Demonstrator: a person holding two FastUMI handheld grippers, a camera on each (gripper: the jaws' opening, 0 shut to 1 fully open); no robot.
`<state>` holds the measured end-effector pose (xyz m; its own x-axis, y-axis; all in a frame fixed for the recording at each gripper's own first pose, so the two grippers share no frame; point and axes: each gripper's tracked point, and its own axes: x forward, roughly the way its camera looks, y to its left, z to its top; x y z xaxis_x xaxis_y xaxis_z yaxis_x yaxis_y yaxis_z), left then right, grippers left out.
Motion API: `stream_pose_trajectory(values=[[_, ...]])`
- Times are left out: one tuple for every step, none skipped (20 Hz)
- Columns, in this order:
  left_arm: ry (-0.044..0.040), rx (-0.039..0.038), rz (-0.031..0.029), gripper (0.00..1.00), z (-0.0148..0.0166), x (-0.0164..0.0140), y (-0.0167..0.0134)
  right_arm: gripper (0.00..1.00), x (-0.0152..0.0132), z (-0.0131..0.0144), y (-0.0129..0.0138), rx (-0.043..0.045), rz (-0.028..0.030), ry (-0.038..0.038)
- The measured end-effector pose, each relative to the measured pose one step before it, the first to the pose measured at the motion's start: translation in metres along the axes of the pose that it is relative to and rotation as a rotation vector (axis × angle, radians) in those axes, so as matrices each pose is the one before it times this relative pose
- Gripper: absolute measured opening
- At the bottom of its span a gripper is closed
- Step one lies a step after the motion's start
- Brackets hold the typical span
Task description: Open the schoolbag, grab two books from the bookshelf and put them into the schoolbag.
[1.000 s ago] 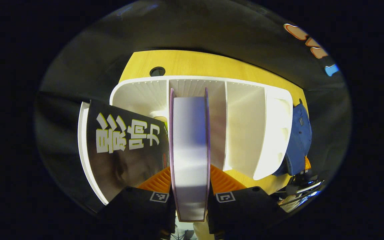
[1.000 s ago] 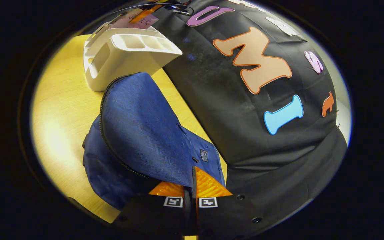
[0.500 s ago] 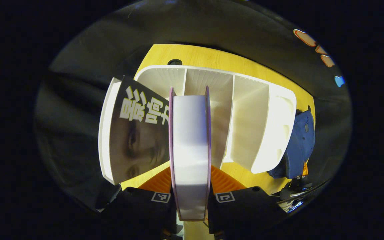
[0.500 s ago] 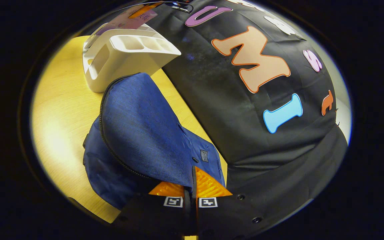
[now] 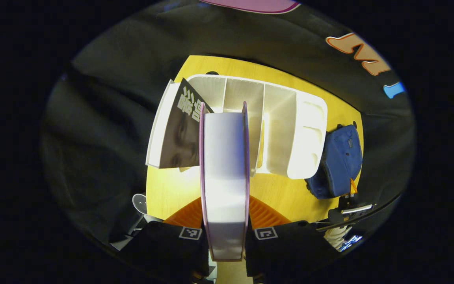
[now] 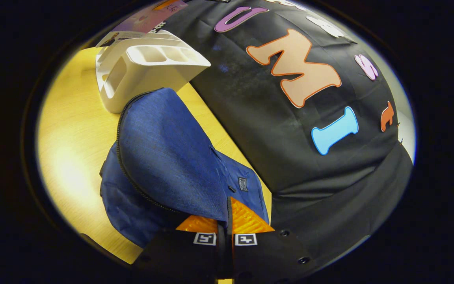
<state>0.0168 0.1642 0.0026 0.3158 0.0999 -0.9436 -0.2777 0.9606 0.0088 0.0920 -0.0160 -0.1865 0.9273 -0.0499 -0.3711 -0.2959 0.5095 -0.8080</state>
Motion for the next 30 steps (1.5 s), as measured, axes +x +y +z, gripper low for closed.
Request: stream_pose_trajectory(values=[[-0.01080, 0.00012, -0.00620, 0.34, -0.00528, -0.00875, -0.00108, 0.04, 0.00004, -0.00006, -0.00061, 0.00765, 0.00294, -0.00023], [-0.01332, -0.00398, -0.00752, 0.34, -0.00418, -0.00949, -0.00175, 0.01, -0.00134, -0.00046, 0.00000, 0.01071, 0.00421, -0.00119], [-0.01842, -0.00382, -0.01667, 0.34, -0.00562, -0.01118, -0.00425, 0.04, -0.00018, 0.00012, -0.00055, 0.00466, 0.00258, -0.00135], [-0.01520, -0.00240, -0.01524, 0.34, -0.00416, -0.00814, -0.00398, 0.04, 0.00019, -0.00064, -0.00086, 0.00435, 0.00372, -0.00204], [-0.01752, 0.00398, -0.02150, 0.34, -0.00554, -0.00879, -0.00576, 0.04, 0.00019, 0.00037, -0.00038, 0.00379, 0.00353, -0.00086], [-0.01372, 0.00794, -0.01852, 0.32, -0.00365, -0.00627, -0.00479, 0.04, 0.00004, 0.00036, -0.00137, 0.00458, 0.00203, 0.00028], [-0.01255, 0.00235, -0.01360, 0.32, -0.00411, -0.00562, -0.00465, 0.04, -0.00024, -0.00083, -0.00126, 0.01065, 0.00050, 0.00078], [-0.01379, 0.00176, -0.01898, 0.34, -0.00590, -0.00556, -0.00588, 0.04, -0.00200, -0.00126, -0.00257, 0.03012, 0.00021, 0.00321], [-0.01119, -0.00244, -0.02031, 0.34, -0.00557, -0.00409, -0.00646, 0.04, -0.00035, -0.00056, -0.00111, 0.02251, 0.00263, 0.00396], [-0.00763, -0.00608, -0.01890, 0.34, -0.00486, -0.00317, -0.00677, 0.04, -0.00012, 0.00014, -0.00194, 0.02193, 0.00259, 0.00279], [-0.00770, -0.00606, -0.02659, 0.34, -0.00548, -0.00216, -0.00855, 0.04, -0.00027, -0.00052, -0.00169, 0.01850, 0.00226, 0.00156], [-0.00761, -0.00774, -0.02884, 0.34, -0.00489, -0.00190, -0.00918, 0.01, -0.00067, 0.00132, -0.00213, 0.01487, 0.00092, -0.00012], [-0.01289, -0.01082, -0.02961, 0.33, -0.00429, 0.00122, -0.00859, 0.01, -0.00118, 0.00110, -0.00201, 0.00552, -0.00279, -0.00177], [-0.00744, 0.00463, -0.04123, 0.33, -0.00591, 0.00140, -0.01046, 0.06, -0.00052, 0.00144, -0.00274, 0.00318, -0.00580, -0.00151], [-0.01650, -0.01089, -0.03869, 0.33, -0.00571, 0.00297, -0.01086, 0.06, -0.00140, 0.00016, -0.00131, 0.00845, -0.00318, -0.00128], [-0.00486, -0.00205, -0.04049, 0.33, -0.00716, 0.00325, -0.01073, 0.06, -0.00022, 0.00034, -0.00153, 0.01001, -0.00131, 0.00080], [-0.00872, -0.00540, -0.05704, 0.33, -0.01156, 0.00749, -0.01550, 0.06, 0.00018, -0.00149, -0.00064, 0.01450, -0.00114, 0.00176], [-0.01698, -0.00123, -0.04320, 0.33, -0.00770, 0.01169, -0.01071, 0.04, -0.00003, 0.00041, -0.00135, 0.01753, 0.00142, -0.00047], [-0.00883, 0.01036, -0.02533, 0.33, -0.00511, 0.01104, -0.00413, 0.06, -0.00094, 0.00097, -0.00086, 0.01097, -0.00069, -0.00129], [-0.00358, 0.00078, -0.01819, 0.32, -0.00579, 0.01064, -0.00227, 0.06, 0.00059, 0.00035, -0.00195, 0.01108, 0.00005, -0.00210], [0.00091, -0.00302, -0.01897, 0.32, -0.00600, 0.01016, -0.00282, 0.06, -0.00083, 0.00179, -0.00185, 0.00846, -0.00031, -0.00285], [0.00592, -0.00406, -0.02403, 0.34, -0.00804, 0.01052, -0.00261, 0.06, 0.00092, 0.00030, -0.00119, 0.00762, 0.00015, -0.00162], [0.00442, -0.01601, -0.02643, 0.33, -0.00739, 0.01235, -0.00296, 0.06, 0.00111, -0.00152, -0.00039, 0.00816, 0.00153, -0.00222], [0.00665, -0.02884, -0.03171, 0.33, -0.00576, 0.00982, -0.00360, 0.06, 0.00176, -0.00062, -0.00044, 0.00495, 0.00235, -0.00102], [0.00407, -0.03302, -0.03060, 0.33, -0.00468, 0.01067, -0.00224, 0.06, 0.00099, 0.00000, -0.00125, 0.00071, 0.00182, -0.00227], [-0.00214, -0.02365, -0.02611, 0.33, -0.00193, 0.00871, -0.00056, 0.04, -0.00058, 0.00094, -0.00116, -0.00220, 0.00042, -0.00189], [-0.00991, -0.01654, -0.02251, 0.33, 0.00038, 0.01064, 0.00012, 0.04, -0.00004, -0.00094, -0.00042, 0.00075, 0.00148, -0.00132], [-0.01294, -0.01681, -0.01528, 0.33, 0.00154, 0.01122, 0.00137, 0.06, 0.00009, -0.00053, 0.00047, 0.00272, 0.00171, -0.00049], [-0.01616, -0.01013, -0.01979, 0.33, 0.00318, 0.01211, 0.00059, 0.04, -0.00020, -0.00014, 0.00054, 0.00336, 0.00110, -0.00007], [-0.01611, -0.00994, -0.01935, 0.33, 0.00195, 0.01040, 0.00096, 0.06, 0.00035, -0.00042, -0.00017, 0.00644, 0.00134, -0.00038]])
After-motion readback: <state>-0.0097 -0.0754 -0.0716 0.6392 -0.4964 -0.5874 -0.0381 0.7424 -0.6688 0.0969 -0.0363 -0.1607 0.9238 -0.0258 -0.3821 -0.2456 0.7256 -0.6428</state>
